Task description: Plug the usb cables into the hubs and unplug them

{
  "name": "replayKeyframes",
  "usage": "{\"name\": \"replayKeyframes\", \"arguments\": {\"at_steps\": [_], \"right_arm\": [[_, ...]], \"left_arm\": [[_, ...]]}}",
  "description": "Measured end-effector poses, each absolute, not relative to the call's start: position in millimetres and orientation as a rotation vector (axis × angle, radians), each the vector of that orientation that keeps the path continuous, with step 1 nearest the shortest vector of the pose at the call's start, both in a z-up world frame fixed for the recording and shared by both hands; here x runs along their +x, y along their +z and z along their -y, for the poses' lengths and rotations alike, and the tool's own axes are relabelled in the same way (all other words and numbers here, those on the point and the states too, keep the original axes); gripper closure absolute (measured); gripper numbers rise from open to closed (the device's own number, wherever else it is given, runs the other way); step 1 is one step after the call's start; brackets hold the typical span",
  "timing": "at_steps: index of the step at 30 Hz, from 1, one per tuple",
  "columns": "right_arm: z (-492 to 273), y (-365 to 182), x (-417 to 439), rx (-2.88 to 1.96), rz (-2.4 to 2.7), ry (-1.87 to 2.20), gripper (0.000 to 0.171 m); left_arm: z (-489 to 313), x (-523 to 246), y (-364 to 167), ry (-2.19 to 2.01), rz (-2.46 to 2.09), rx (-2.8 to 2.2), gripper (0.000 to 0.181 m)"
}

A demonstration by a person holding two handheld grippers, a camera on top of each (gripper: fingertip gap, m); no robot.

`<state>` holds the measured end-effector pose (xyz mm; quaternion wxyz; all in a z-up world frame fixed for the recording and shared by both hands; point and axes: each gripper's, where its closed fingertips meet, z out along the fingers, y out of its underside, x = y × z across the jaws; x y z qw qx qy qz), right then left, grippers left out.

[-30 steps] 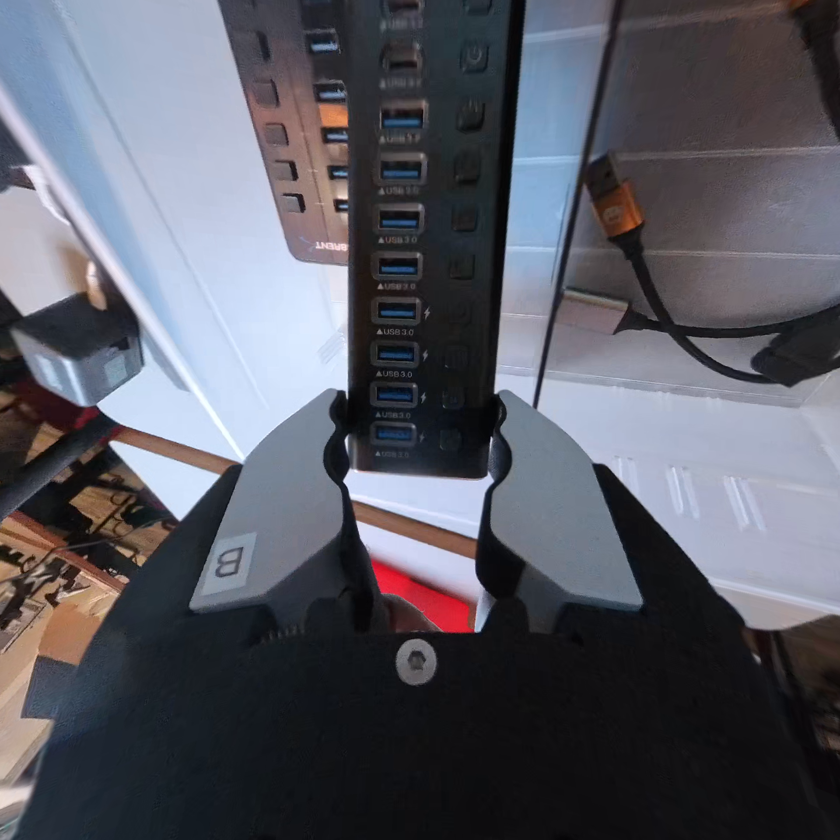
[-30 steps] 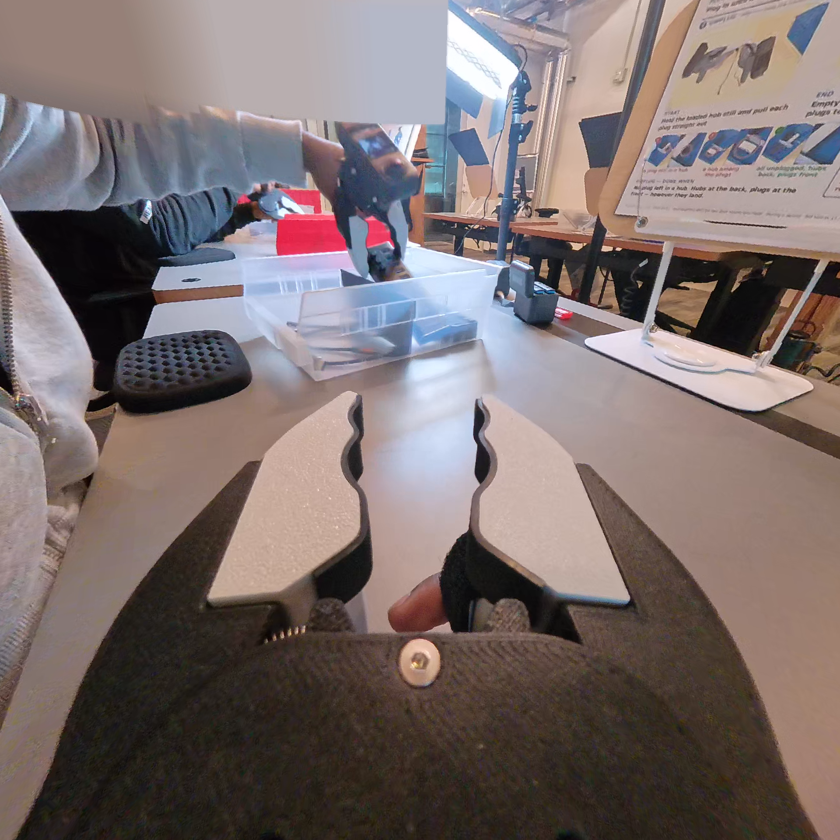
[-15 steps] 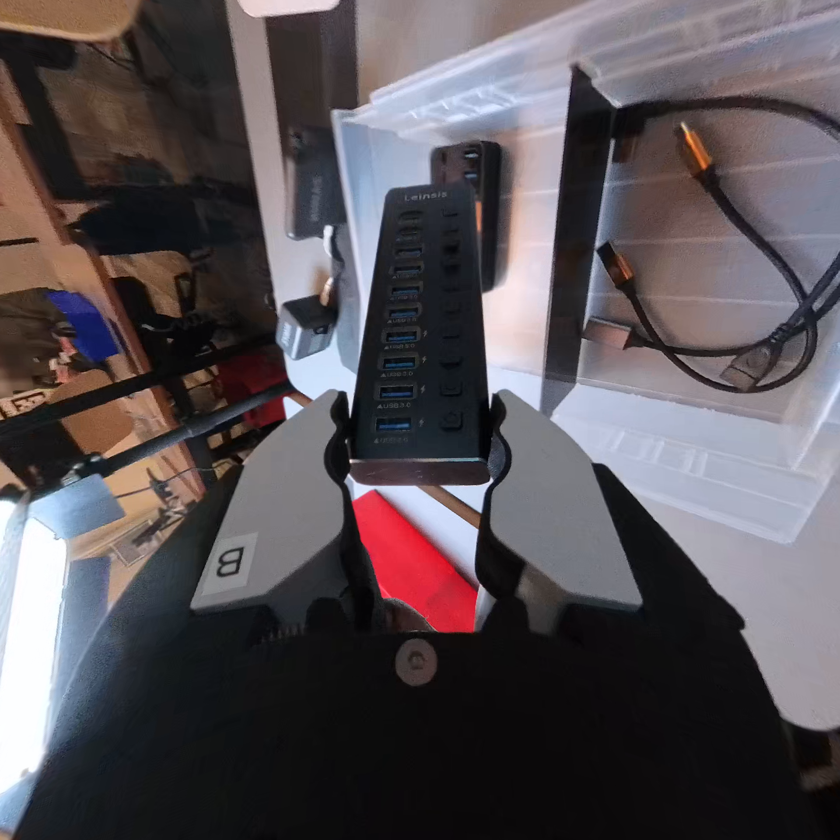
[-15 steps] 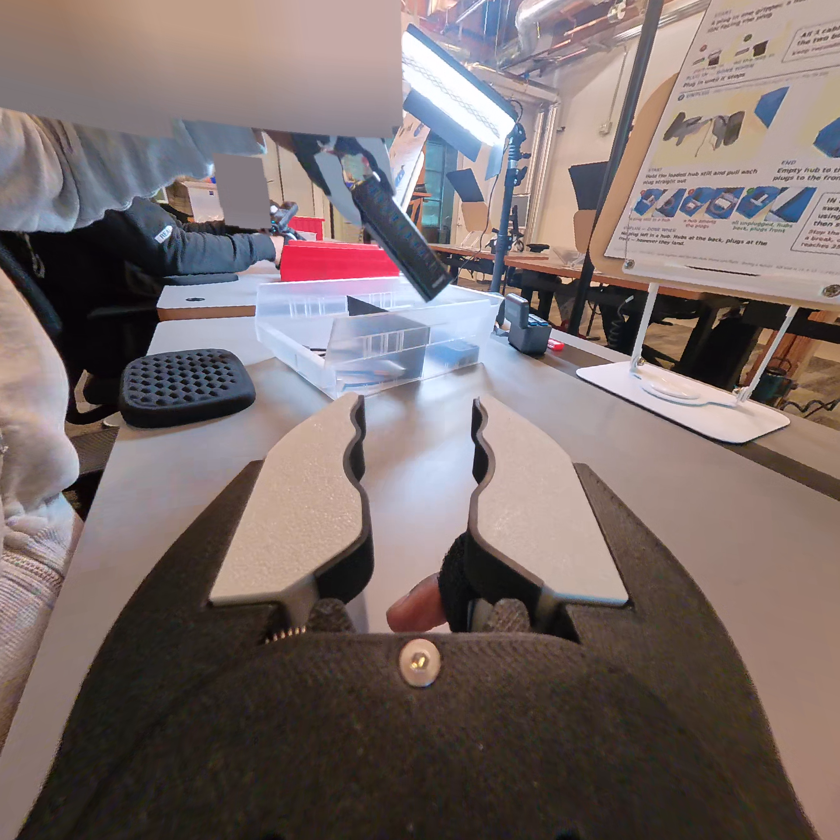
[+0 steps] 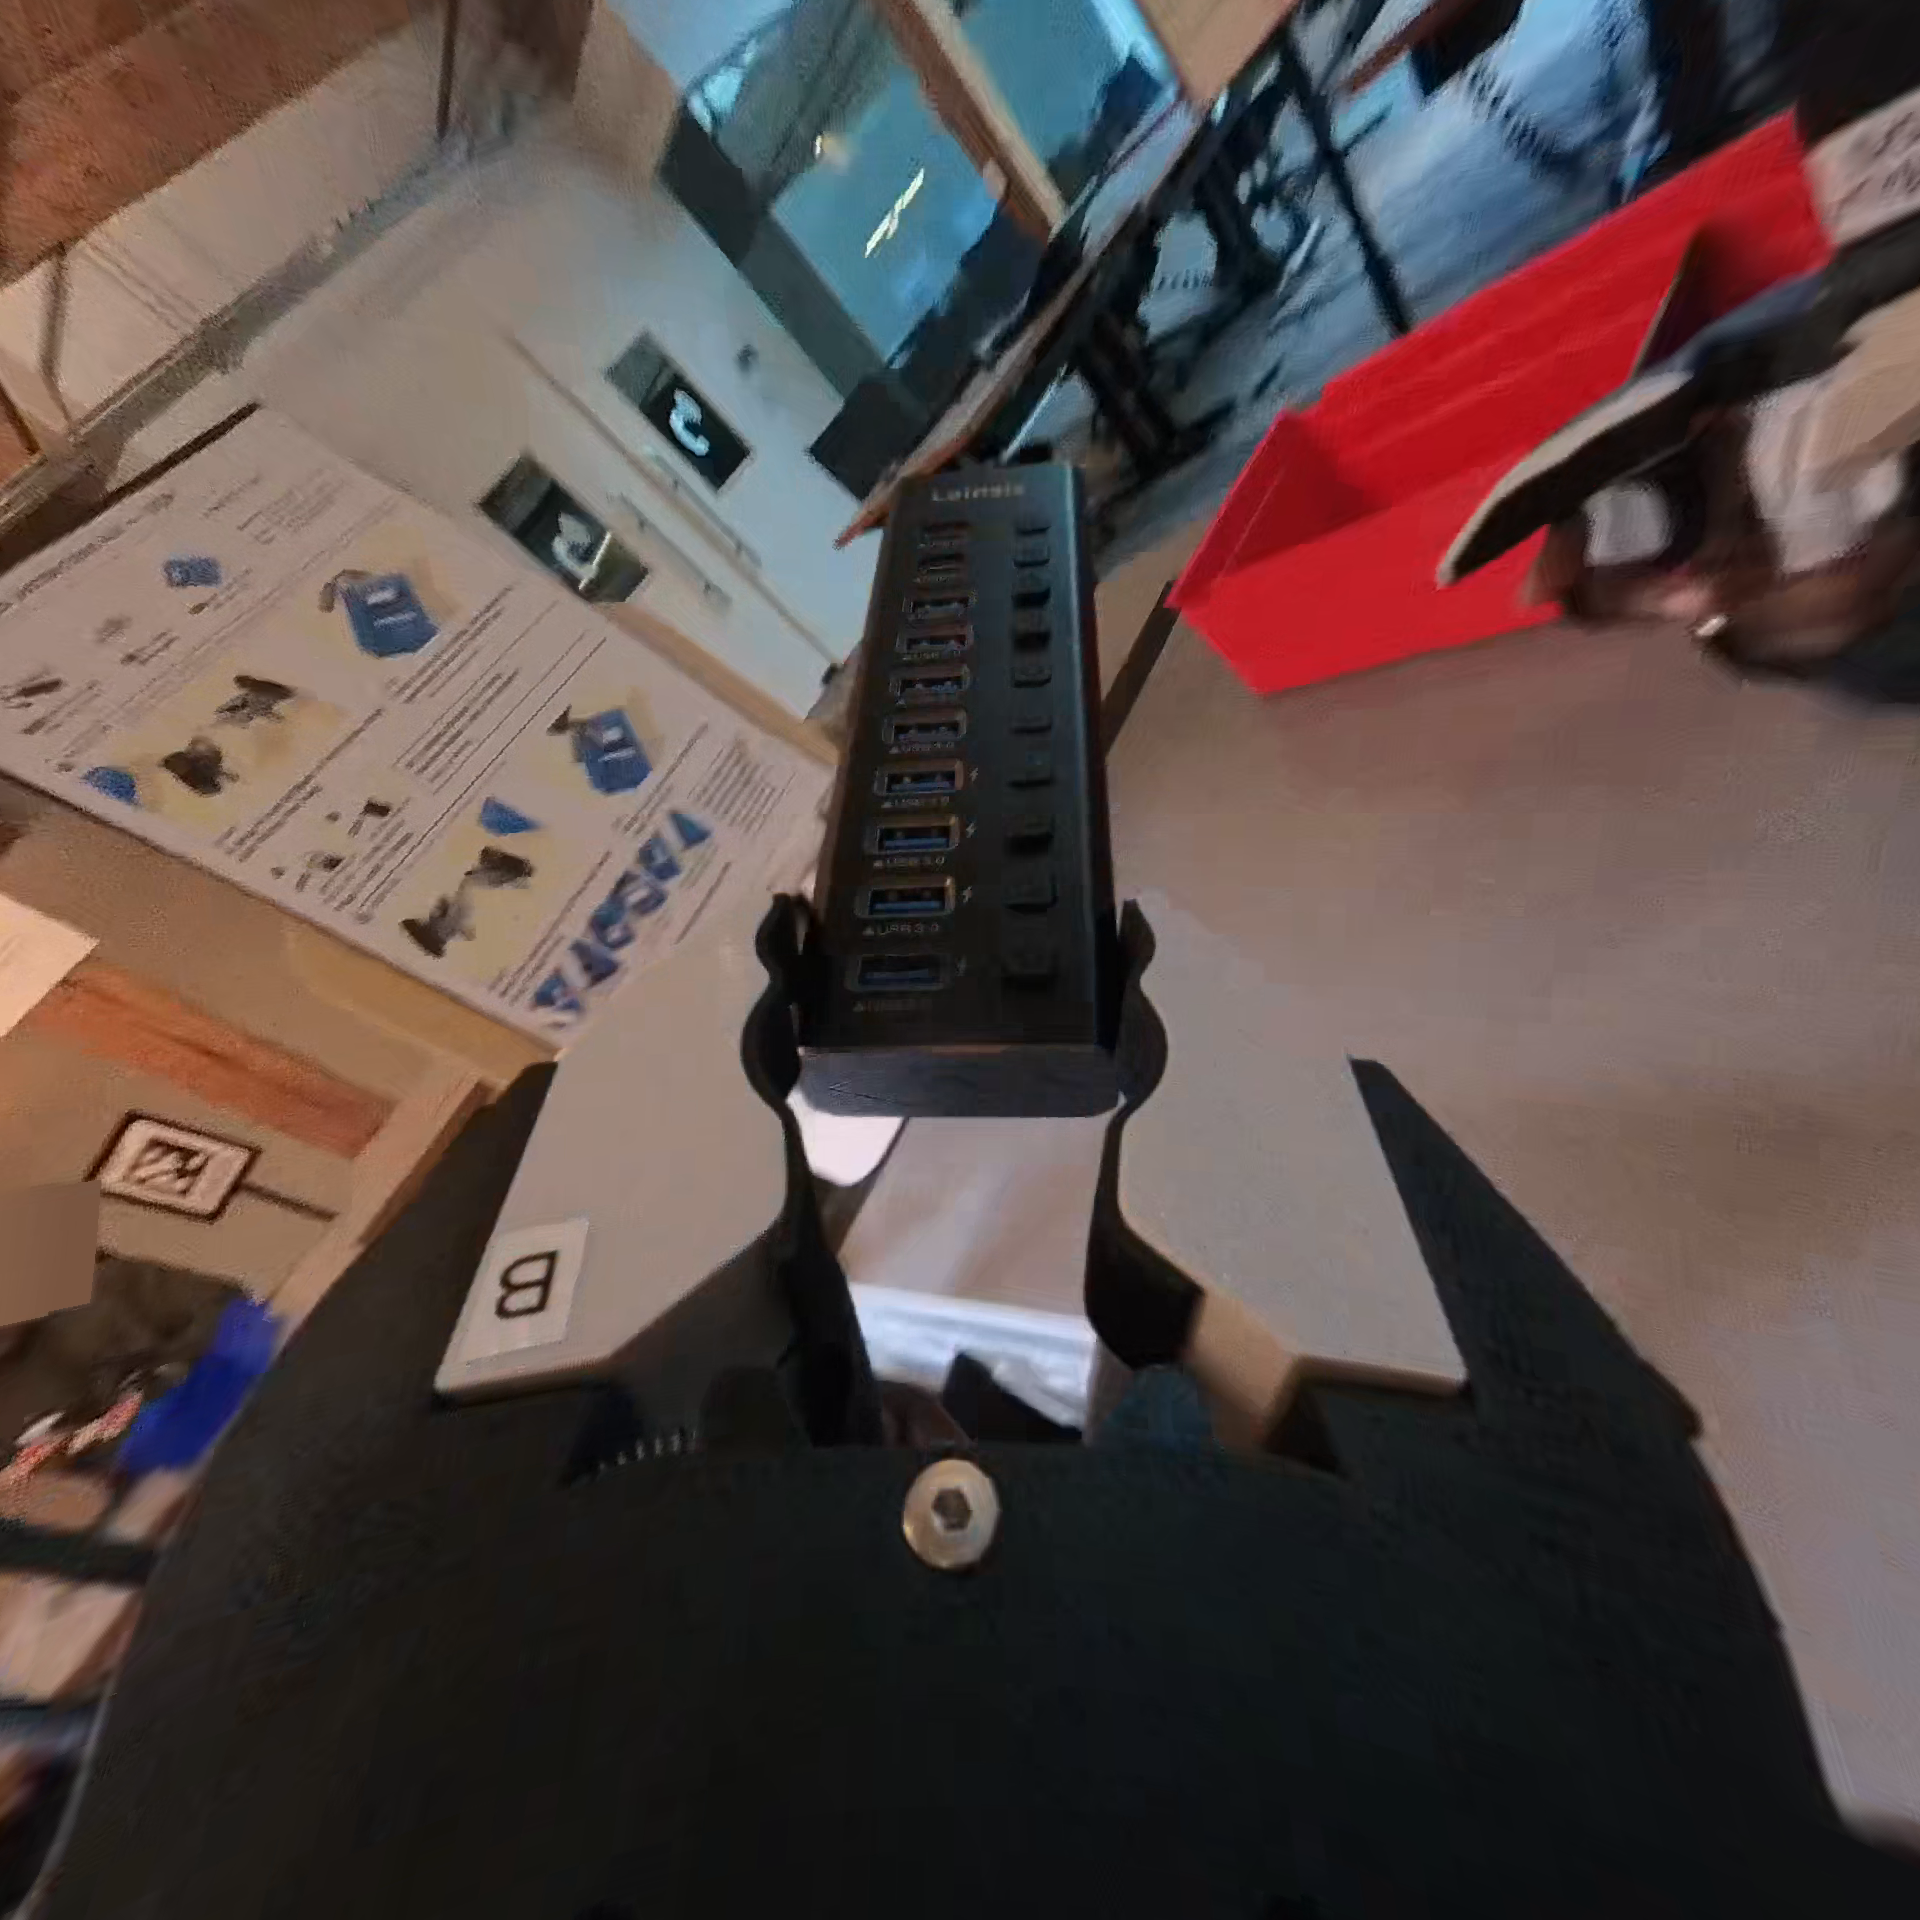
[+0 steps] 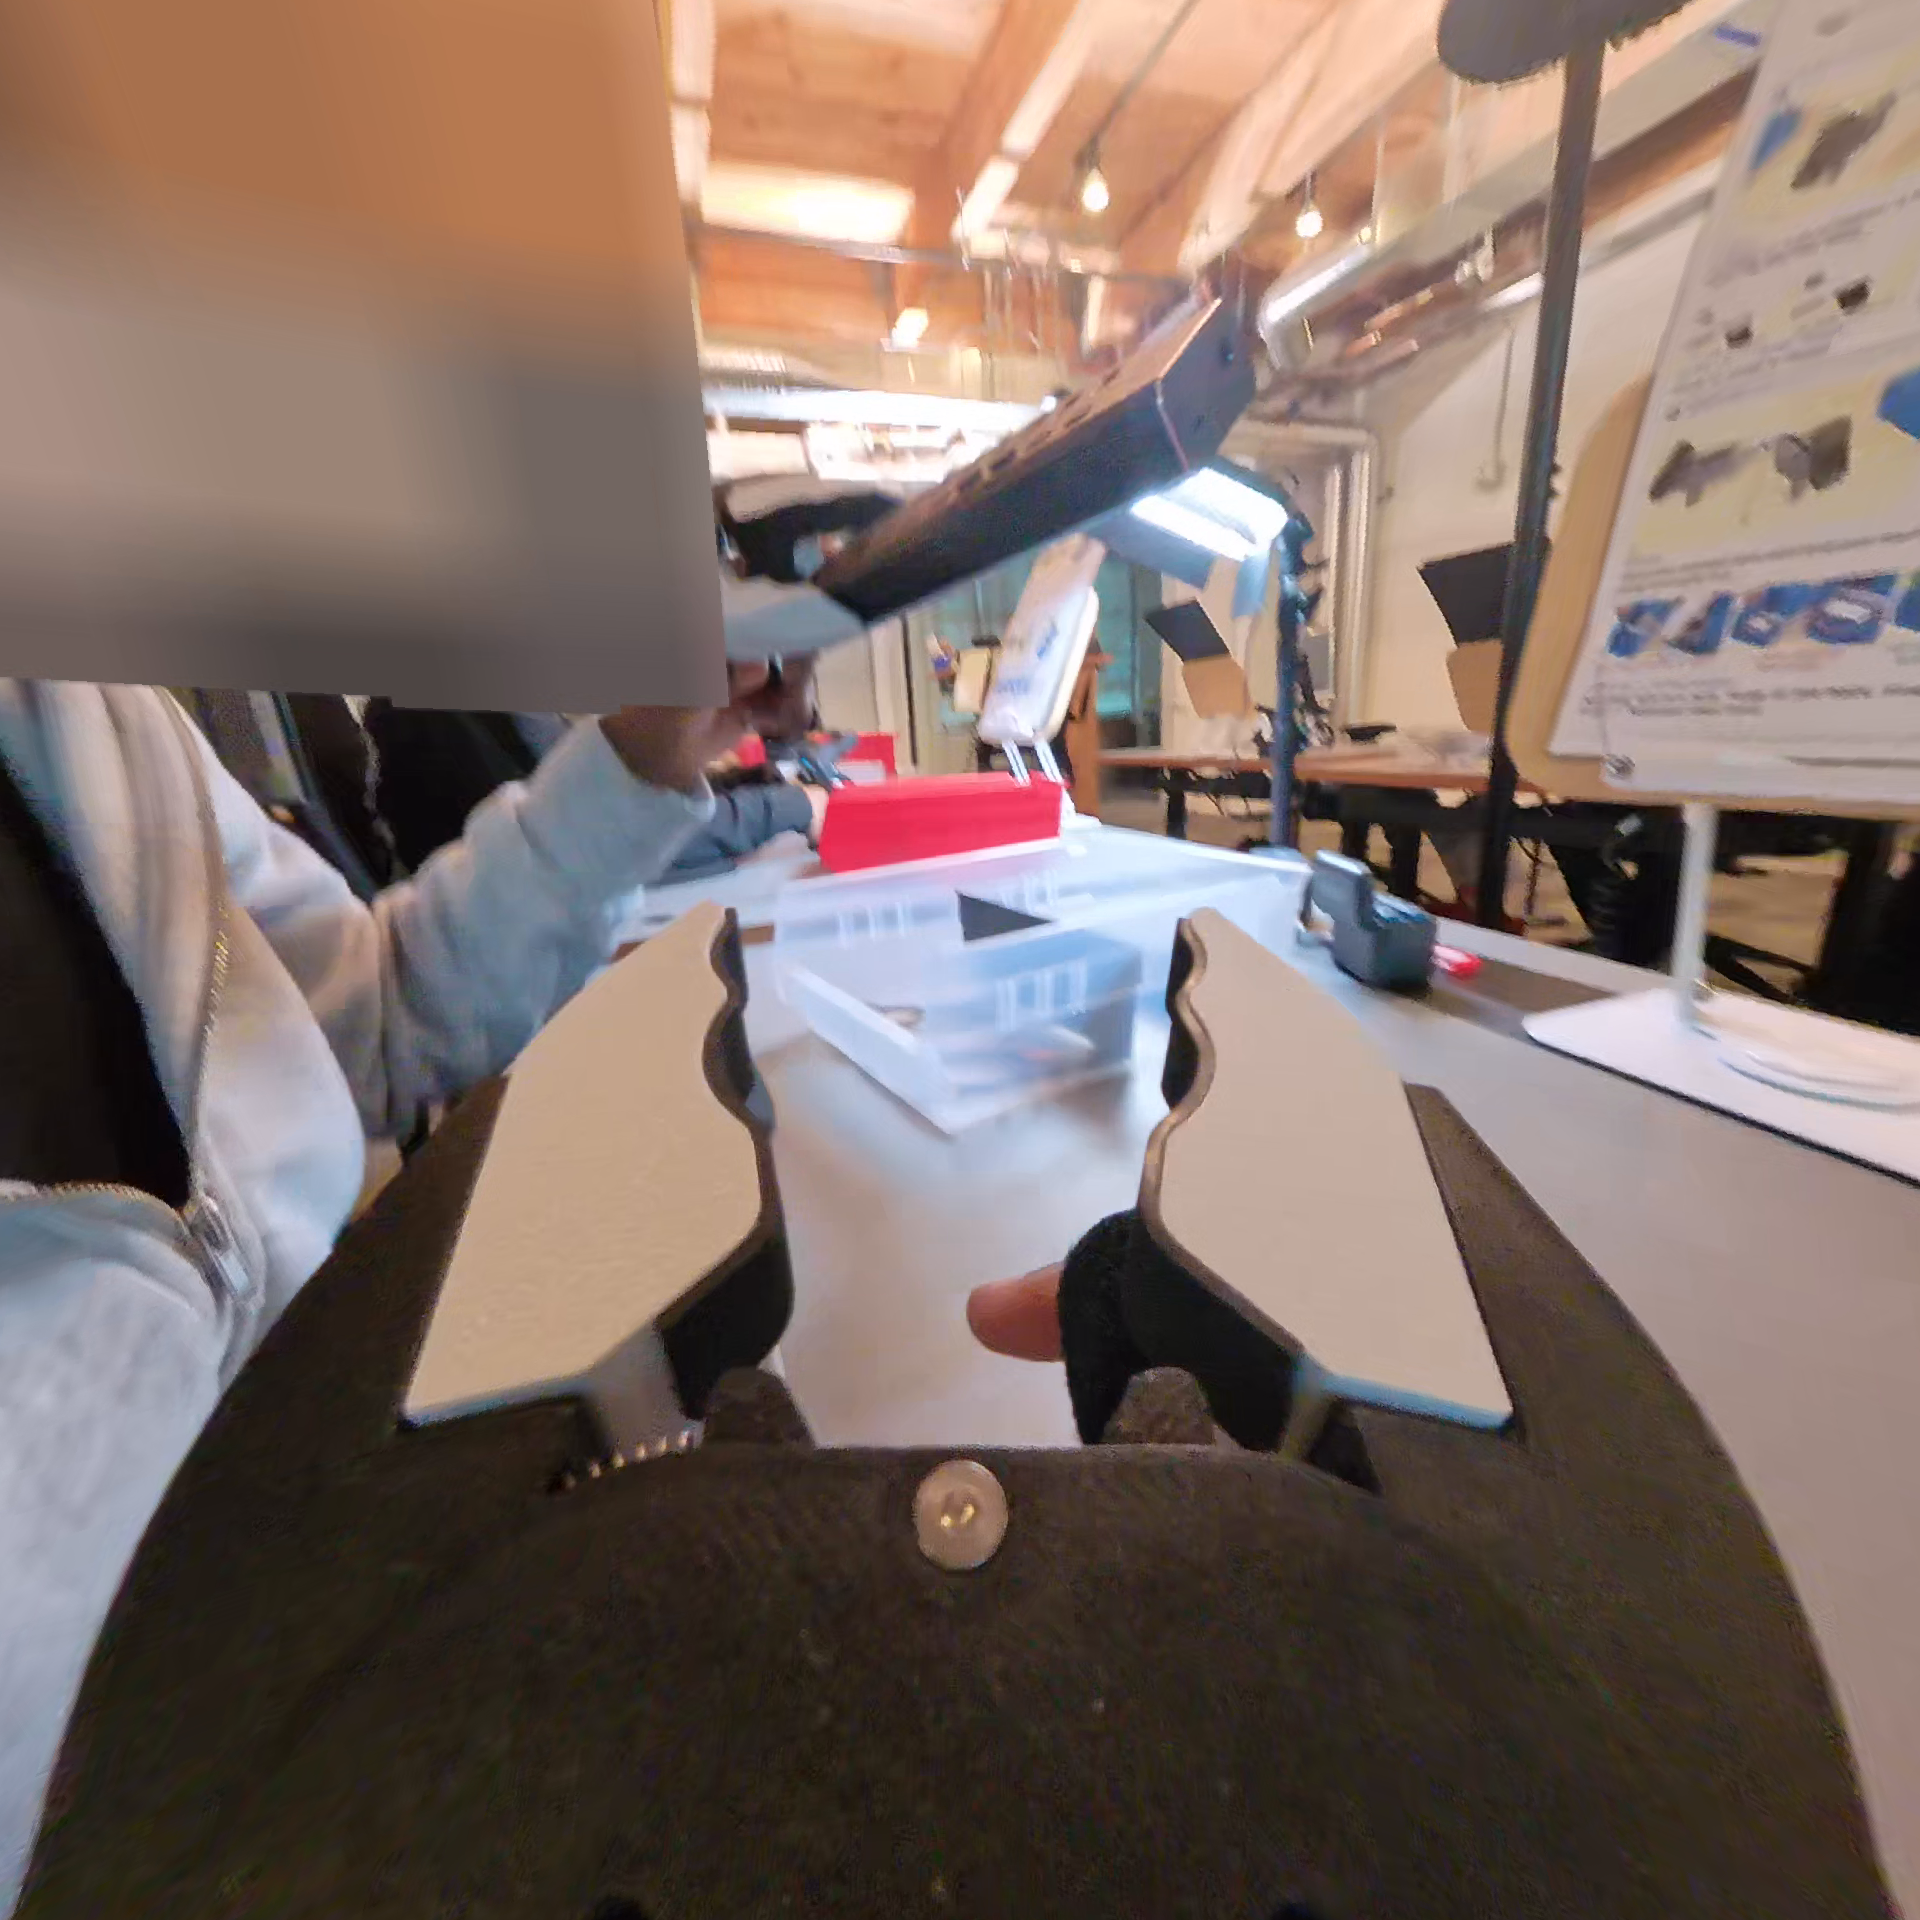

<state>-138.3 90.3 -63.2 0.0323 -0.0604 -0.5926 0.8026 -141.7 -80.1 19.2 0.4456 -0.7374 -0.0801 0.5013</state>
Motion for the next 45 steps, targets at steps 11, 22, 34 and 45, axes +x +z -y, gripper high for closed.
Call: {"name": "replayKeyframes", "arguments": {"at_steps": [11, 22, 34, 45], "right_arm": [[-80, 3, -105, 0.037, 1.628, 2.795, 0.091], [-57, -129, -139, -0.108, 2.363, 1.923, 0.161], [-41, -194, -15, 0.238, 2.810, 1.535, 0.096], [-38, -223, 3, 0.512, 2.542, 1.293, 0.091]], "left_arm": [[-6, -75, -46, 0.558, 0.189, -1.490, 0.122], [-7, -74, -115, 0.325, 0.312, -1.705, 0.157], [34, -84, -140, 0.473, 0.458, -1.785, 0.120], [34, -53, -142, 0.510, 0.403, -1.838, 0.119]]}}
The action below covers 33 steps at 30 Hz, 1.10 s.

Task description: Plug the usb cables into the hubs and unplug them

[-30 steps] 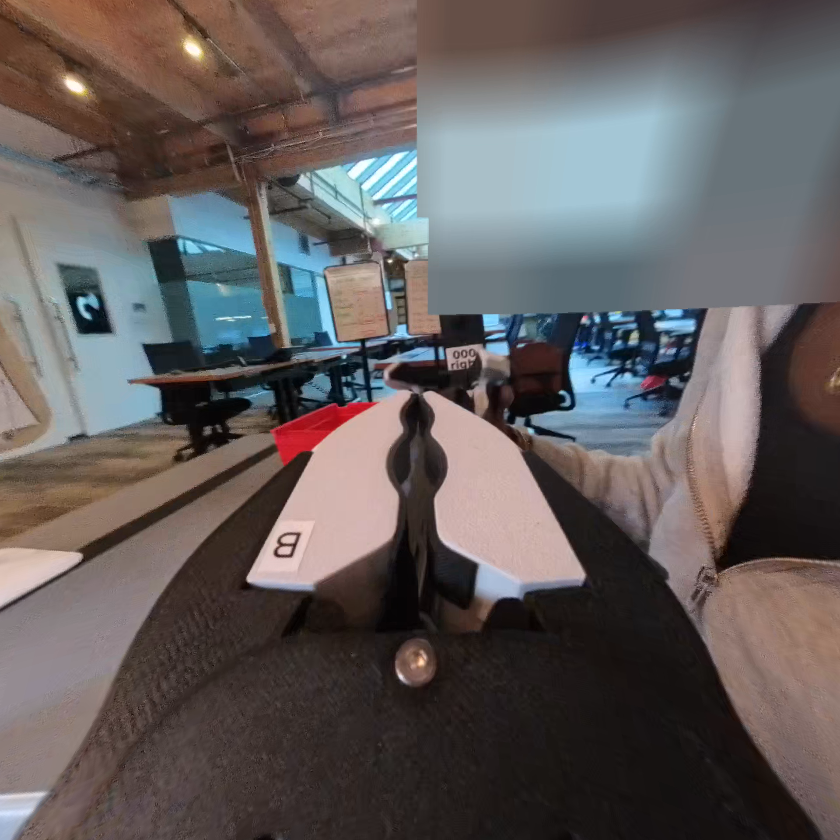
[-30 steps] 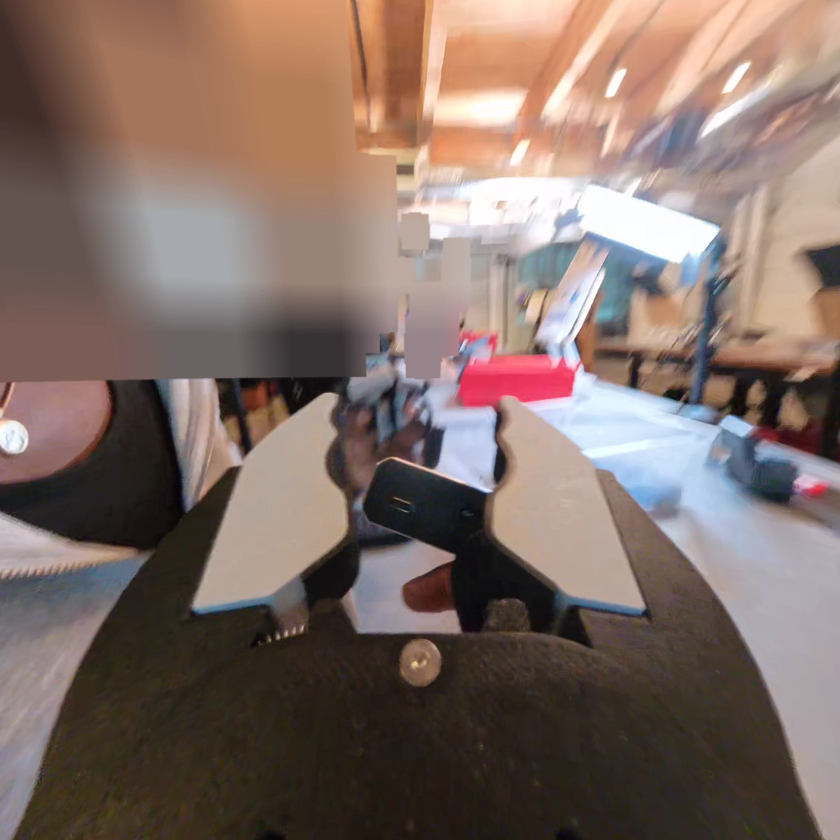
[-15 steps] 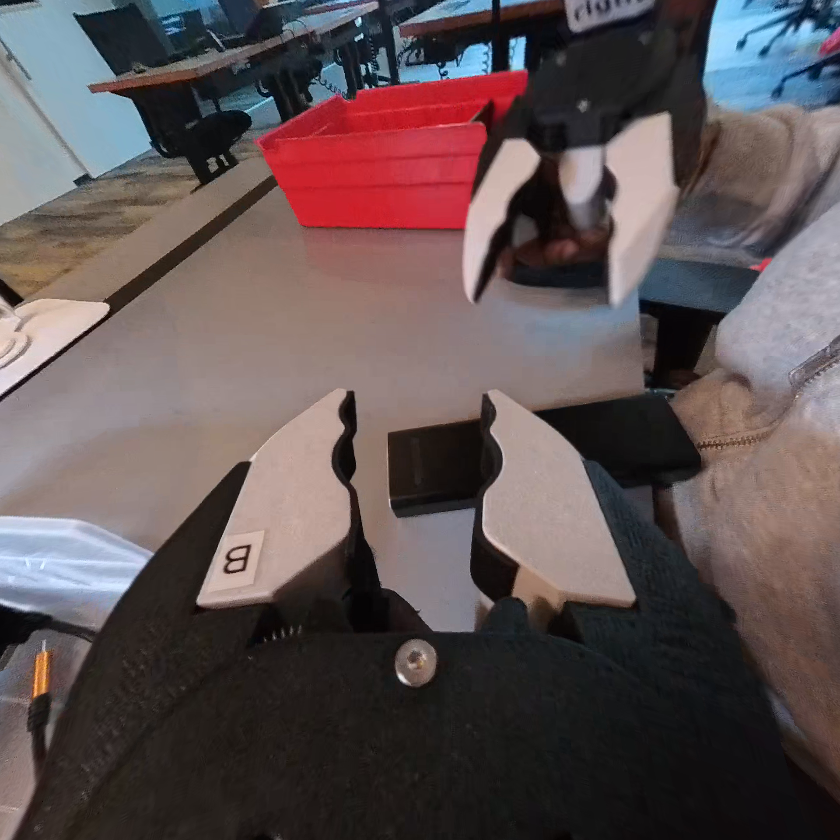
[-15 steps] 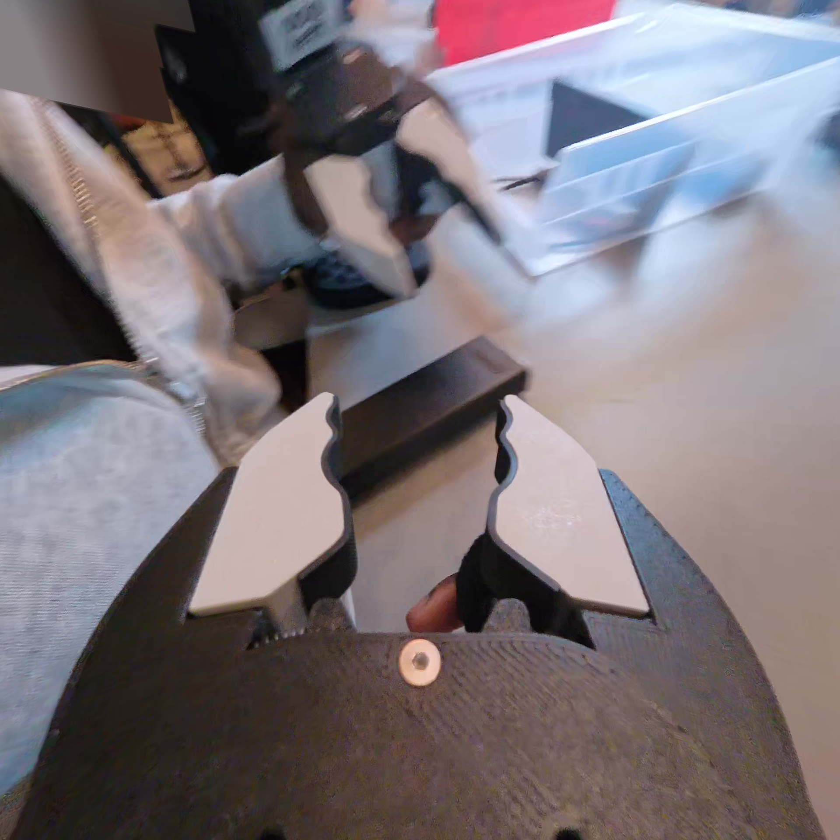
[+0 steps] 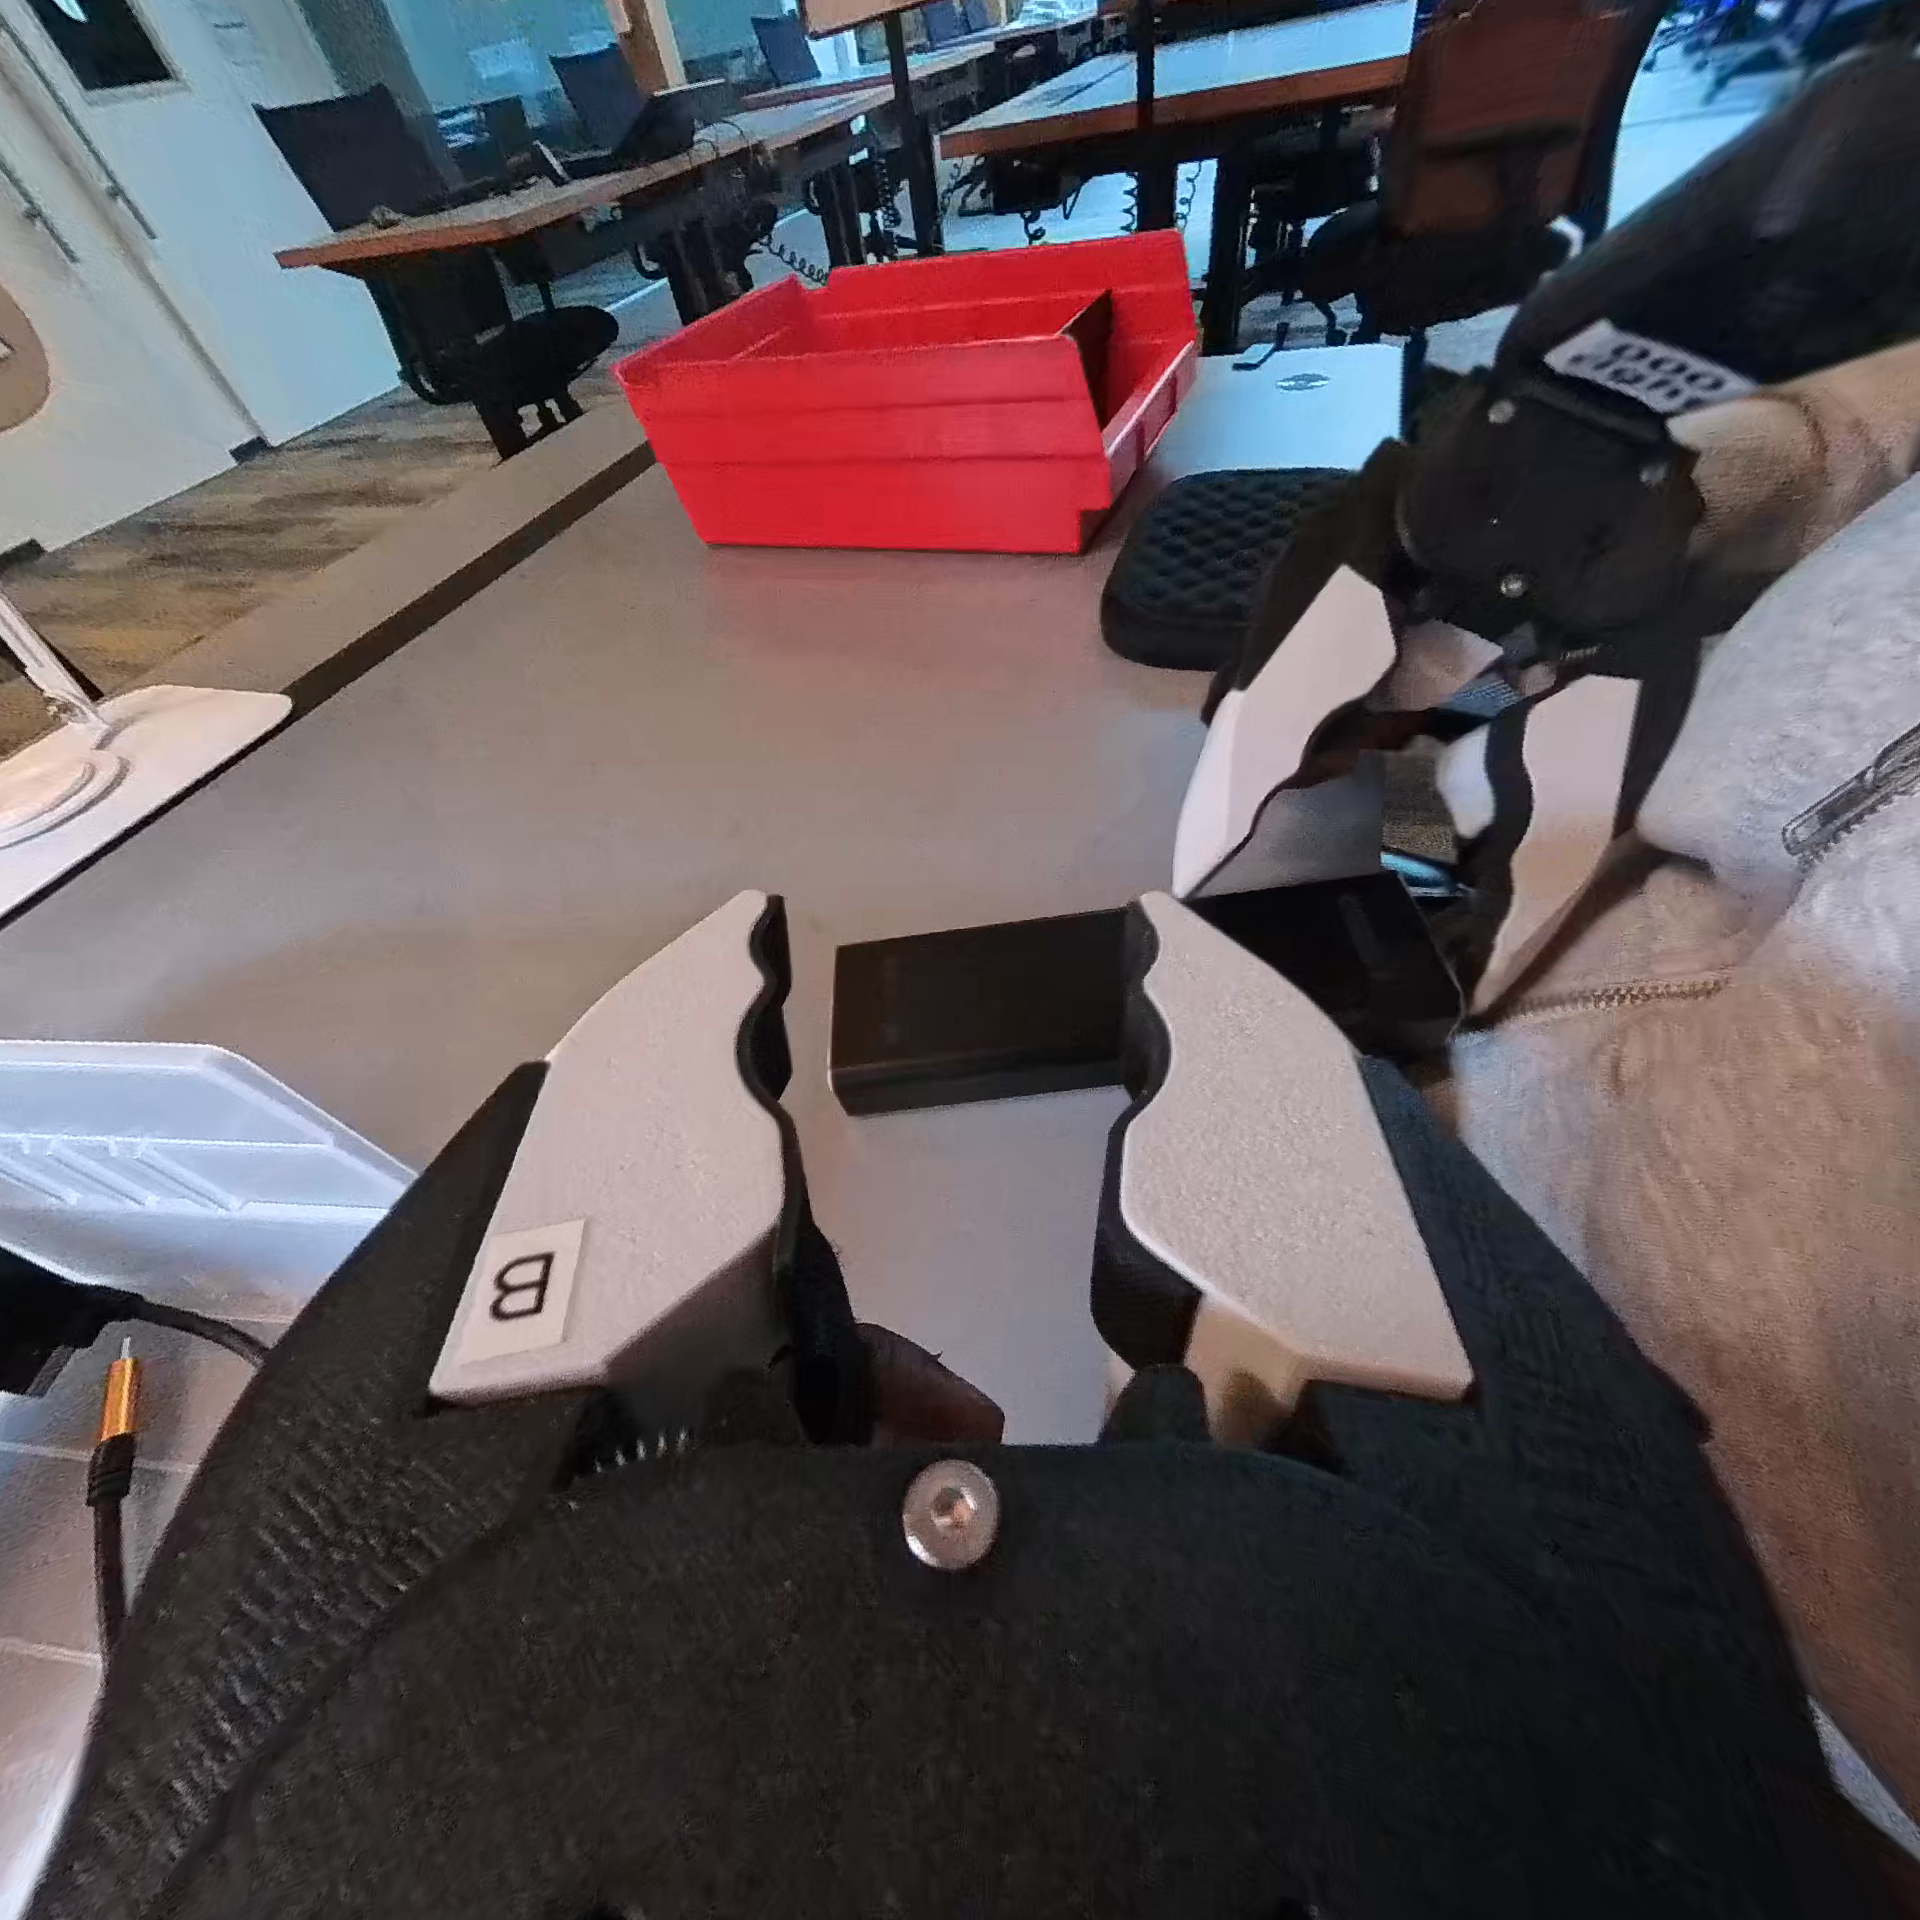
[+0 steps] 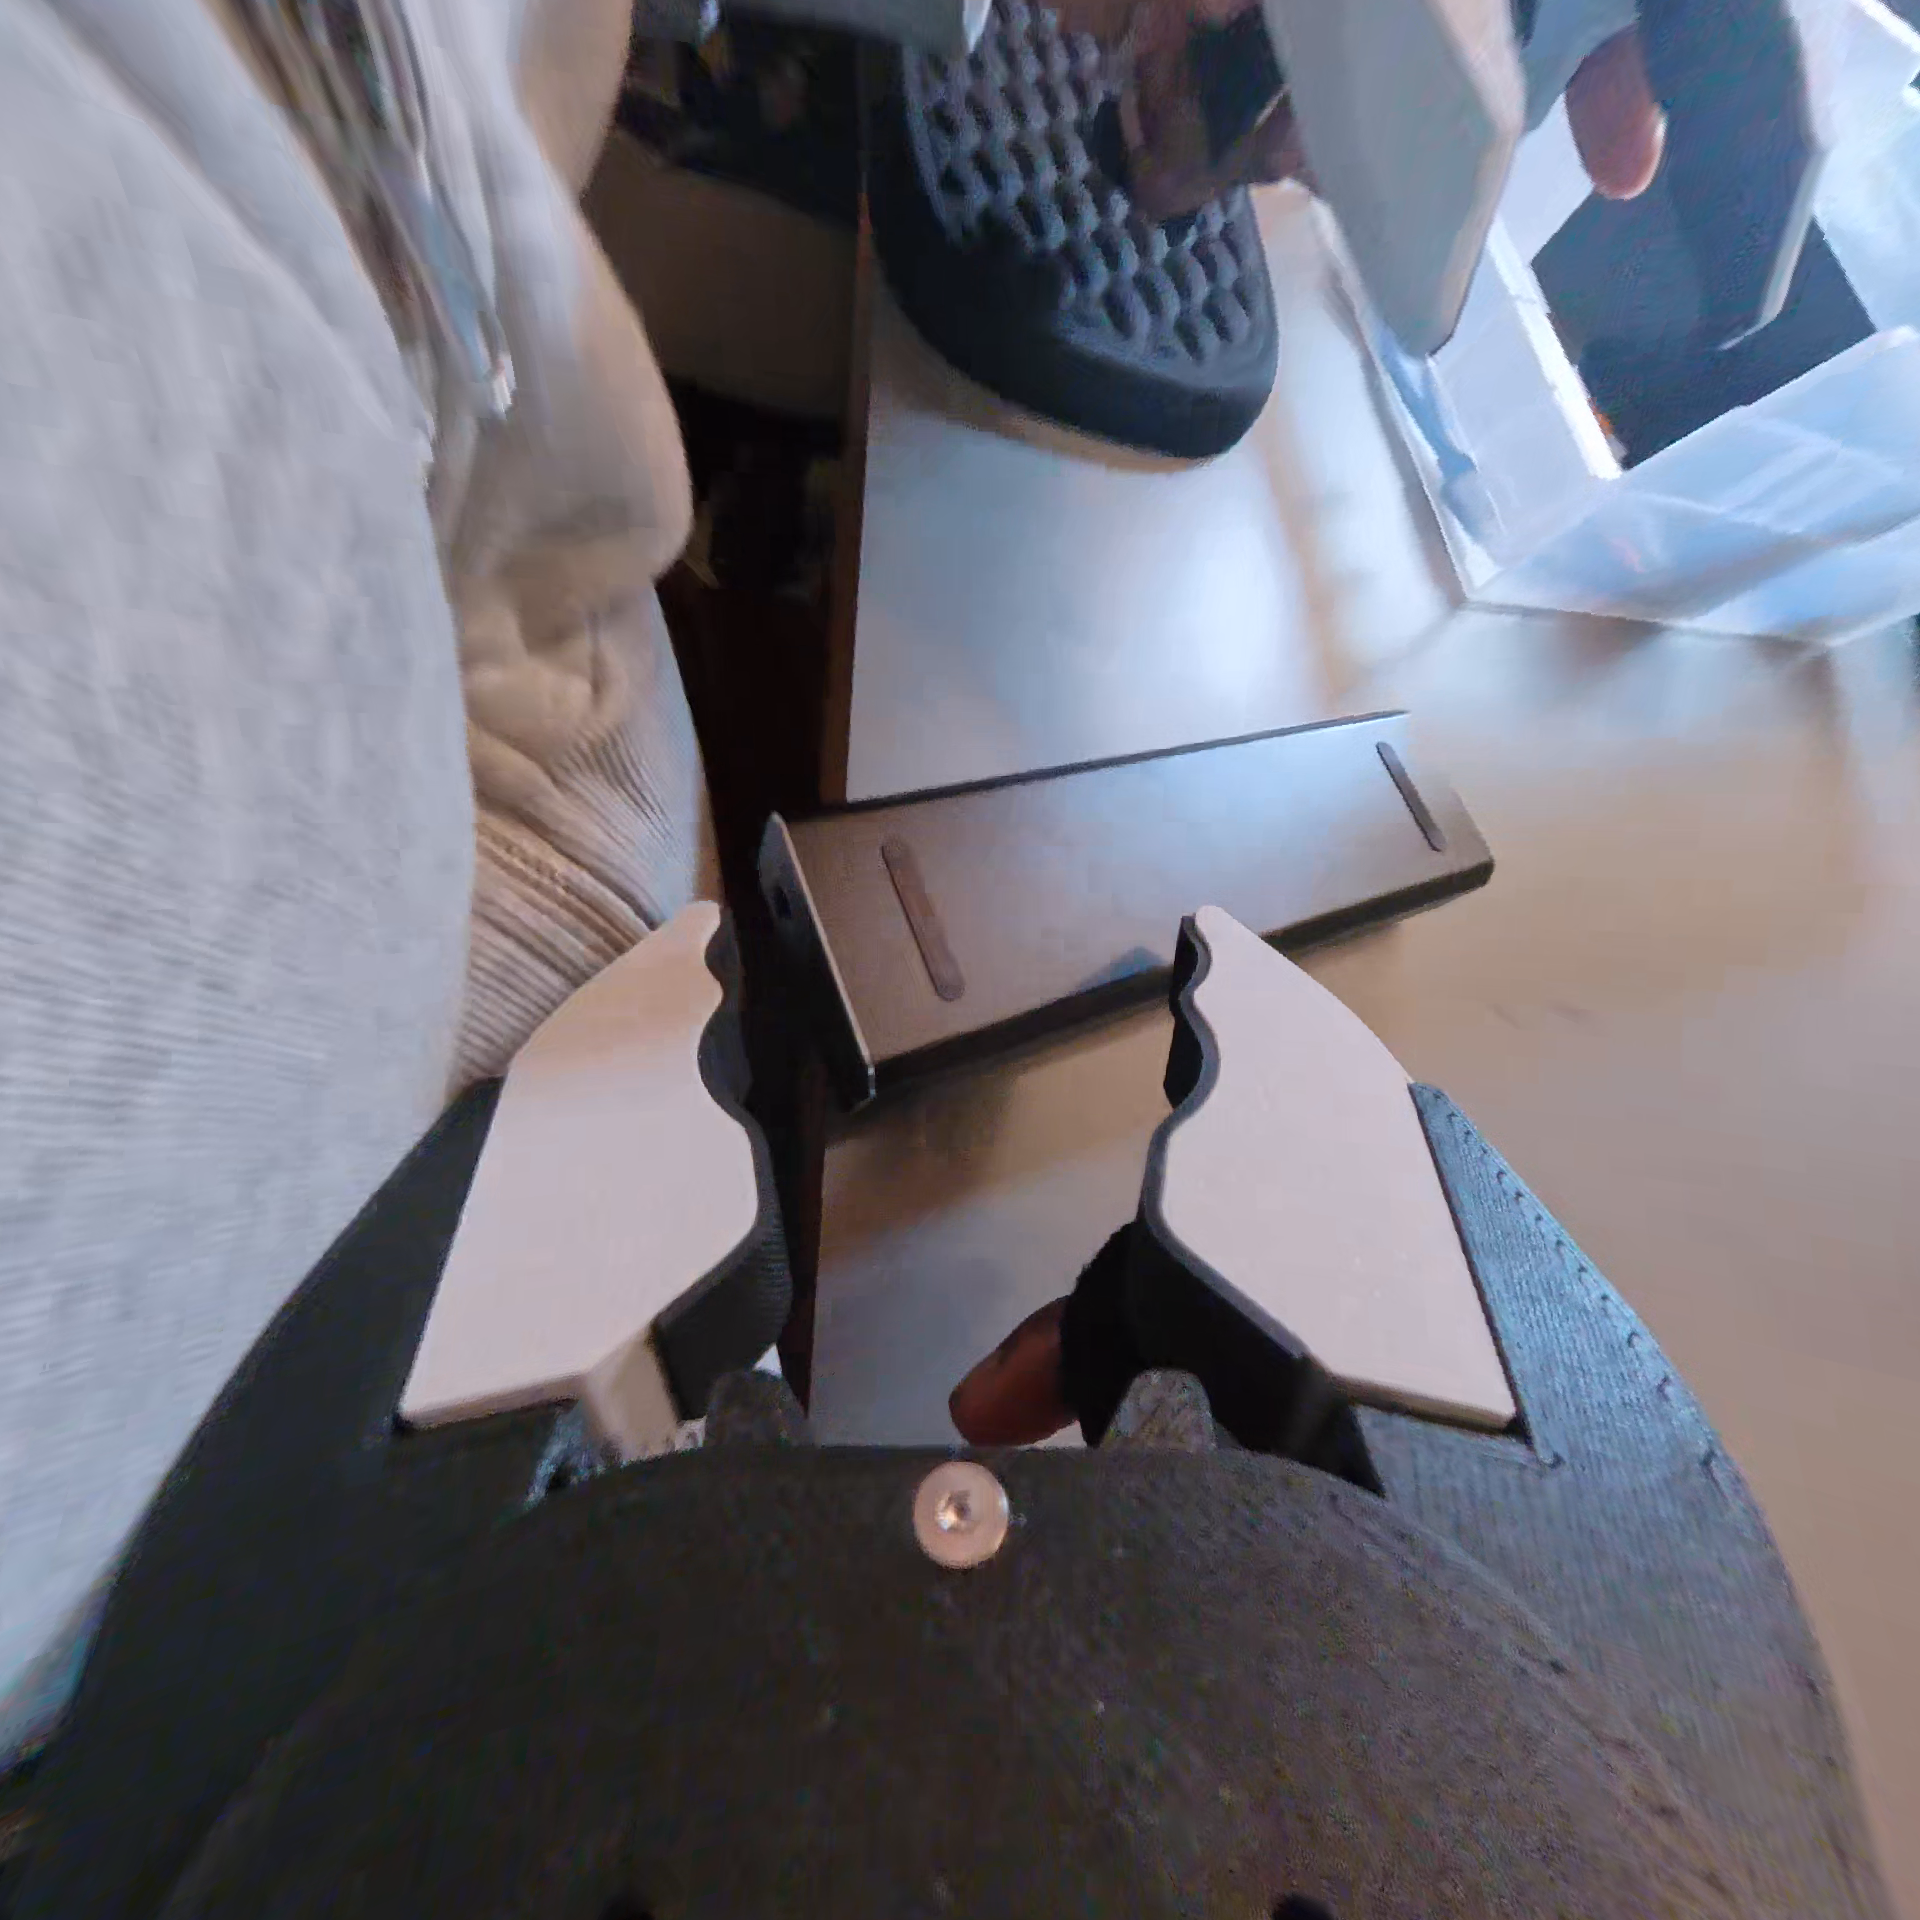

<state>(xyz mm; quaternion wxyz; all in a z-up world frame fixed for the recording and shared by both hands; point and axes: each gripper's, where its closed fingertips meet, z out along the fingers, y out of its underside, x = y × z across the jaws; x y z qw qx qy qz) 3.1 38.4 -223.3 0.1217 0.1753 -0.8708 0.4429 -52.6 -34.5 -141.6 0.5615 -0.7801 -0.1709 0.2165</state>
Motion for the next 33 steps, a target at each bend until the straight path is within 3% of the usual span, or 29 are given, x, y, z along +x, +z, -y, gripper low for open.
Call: {"name": "replayKeyframes", "arguments": {"at_steps": [5, 15, 20, 25, 33], "right_arm": [[-34, -238, -7, 0.672, 2.291, 1.014, 0.094], [-51, -198, -5, 0.506, 2.239, 1.253, 0.127], [-73, -147, -46, -0.086, 2.265, 1.704, 0.142], [-109, -148, -104, -1.099, 2.302, 2.122, 0.143], [-177, -168, -123, -1.887, 2.239, 2.102, 0.143]], "left_arm": [[30, -42, -139, 0.538, 0.356, -1.850, 0.119], [36, -38, -130, 0.589, 0.348, -1.834, 0.120], [46, -43, -132, 0.634, 0.374, -1.854, 0.121], [50, -47, -140, 0.666, 0.386, -1.888, 0.122], [57, -54, -150, 0.656, 0.429, -1.891, 0.122]]}}
